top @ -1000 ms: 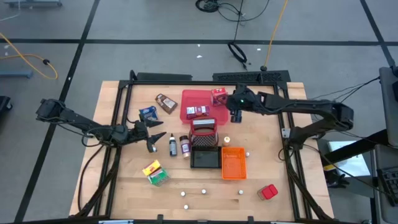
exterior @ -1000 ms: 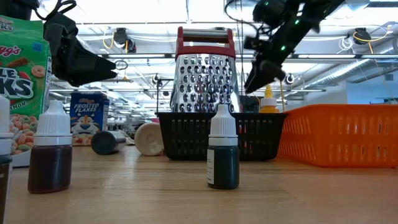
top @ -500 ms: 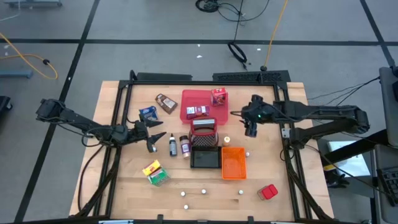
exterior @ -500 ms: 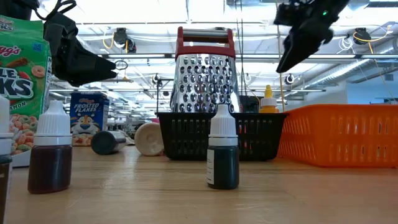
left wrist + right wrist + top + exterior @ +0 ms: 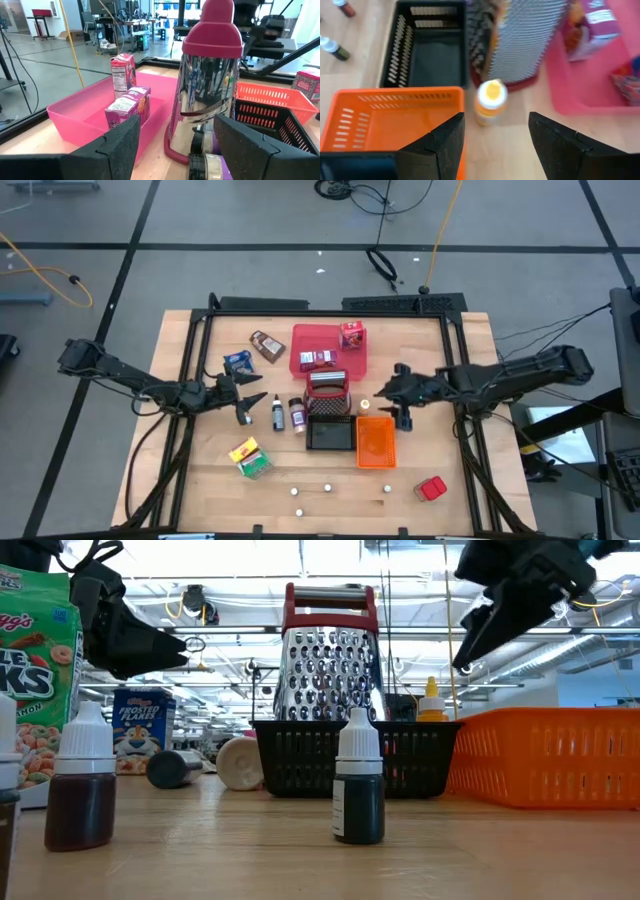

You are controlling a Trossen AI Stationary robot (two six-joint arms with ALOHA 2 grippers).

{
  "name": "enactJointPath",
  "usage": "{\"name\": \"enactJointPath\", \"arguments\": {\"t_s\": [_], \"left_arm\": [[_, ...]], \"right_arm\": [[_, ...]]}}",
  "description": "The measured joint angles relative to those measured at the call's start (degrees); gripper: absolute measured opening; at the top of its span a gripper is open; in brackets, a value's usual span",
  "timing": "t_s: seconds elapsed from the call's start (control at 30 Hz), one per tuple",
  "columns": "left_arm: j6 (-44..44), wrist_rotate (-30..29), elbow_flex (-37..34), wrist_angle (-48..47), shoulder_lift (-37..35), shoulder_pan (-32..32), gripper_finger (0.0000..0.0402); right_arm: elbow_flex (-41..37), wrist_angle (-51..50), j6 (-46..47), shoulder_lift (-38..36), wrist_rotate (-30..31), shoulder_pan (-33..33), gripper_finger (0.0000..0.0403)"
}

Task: Pick & Place Kitchen Items
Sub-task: Put the yellow food coloring bottle into the orange bin

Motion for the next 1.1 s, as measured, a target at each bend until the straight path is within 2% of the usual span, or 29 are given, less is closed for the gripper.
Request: {"name": "enactJointPath", "arguments": {"t_s": [0.3,0.5,0.97,1.1], "left_arm": [[0.0,0.0,0.0,0.0,0.0,0.0,0.0255],[0.0,0.0,0.0,0.0,0.0,0.0,0.0255],[0.0,0.0,0.0,0.0,0.0,0.0,0.0255],[0.0,0.0,0.0,0.0,0.0,0.0,0.0255]], "right_arm": [[-11.0,19.9,0.0,0.0,0.2,2.2,0.0212],[-13.8,22.7,0.0,0.0,3.3,2.1,0.0212],[-22.7,41.7,0.0,0.3,3.5,2.1,0.0212],[-24.0,44.1,-0.2,0.3,5.0,2.1,0.0212]]}}
